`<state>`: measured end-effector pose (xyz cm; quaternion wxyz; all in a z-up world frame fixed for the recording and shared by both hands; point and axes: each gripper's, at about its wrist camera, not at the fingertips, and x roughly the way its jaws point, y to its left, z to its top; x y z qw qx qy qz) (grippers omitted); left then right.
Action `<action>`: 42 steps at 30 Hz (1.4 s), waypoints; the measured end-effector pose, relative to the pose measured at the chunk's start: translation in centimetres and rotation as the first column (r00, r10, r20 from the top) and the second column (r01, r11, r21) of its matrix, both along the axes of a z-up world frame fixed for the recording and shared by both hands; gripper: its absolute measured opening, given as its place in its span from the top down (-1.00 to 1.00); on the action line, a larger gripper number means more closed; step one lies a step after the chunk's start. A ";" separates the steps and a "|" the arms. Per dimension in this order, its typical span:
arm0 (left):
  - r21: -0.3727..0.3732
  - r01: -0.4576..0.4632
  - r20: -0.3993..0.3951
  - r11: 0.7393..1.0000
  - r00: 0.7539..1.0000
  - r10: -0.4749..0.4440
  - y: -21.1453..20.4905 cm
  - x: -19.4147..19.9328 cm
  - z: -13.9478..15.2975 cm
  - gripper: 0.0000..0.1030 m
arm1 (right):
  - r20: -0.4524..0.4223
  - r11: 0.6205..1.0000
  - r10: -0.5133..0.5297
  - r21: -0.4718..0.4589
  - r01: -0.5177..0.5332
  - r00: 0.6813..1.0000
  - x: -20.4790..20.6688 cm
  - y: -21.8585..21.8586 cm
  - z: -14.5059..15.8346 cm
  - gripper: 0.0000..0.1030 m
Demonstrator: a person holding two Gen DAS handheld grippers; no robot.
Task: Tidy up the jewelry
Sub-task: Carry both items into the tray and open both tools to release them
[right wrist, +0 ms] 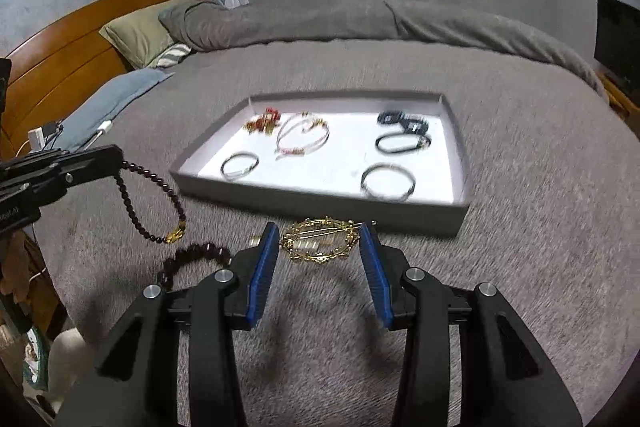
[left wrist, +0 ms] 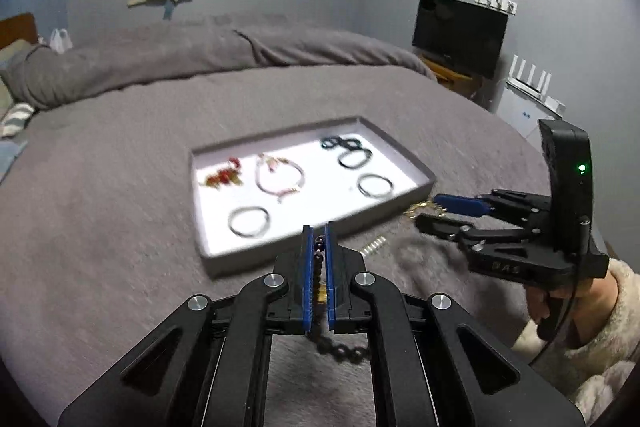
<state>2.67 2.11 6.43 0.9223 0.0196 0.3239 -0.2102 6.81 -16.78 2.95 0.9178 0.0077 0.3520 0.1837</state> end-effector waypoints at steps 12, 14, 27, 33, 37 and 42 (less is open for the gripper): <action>-0.017 -0.052 0.033 0.999 0.998 0.052 1.2 5.4 1.9 0.88 | 0.059 1.000 -0.023 0.001 0.023 0.998 4.5 0.7 1.6 0.19; -0.053 -0.045 0.007 0.998 0.999 0.045 1.1 6.5 1.2 0.88 | 0.049 1.000 -0.021 0.000 0.021 0.999 5.2 1.1 1.2 0.19; -0.032 -0.112 -0.207 0.993 0.973 0.103 3.1 9.7 -5.4 0.88 | -0.088 0.998 0.052 -0.017 -0.054 0.995 8.9 3.5 -2.2 0.19; 0.009 -0.116 -0.267 0.993 0.957 0.114 3.2 10.2 -7.1 0.88 | -0.140 0.997 0.058 -0.045 -0.065 0.988 10.1 4.4 -3.0 0.19; 0.029 -0.120 -0.262 0.992 0.957 0.123 3.1 10.3 -7.6 0.88 | -0.166 0.996 0.059 -0.050 -0.069 0.984 10.2 4.7 -3.4 0.19; 0.047 -0.126 -0.263 0.991 0.955 0.134 3.1 10.5 -7.7 0.88 | -0.177 0.997 0.047 -0.051 -0.057 0.983 10.5 4.5 -3.7 0.19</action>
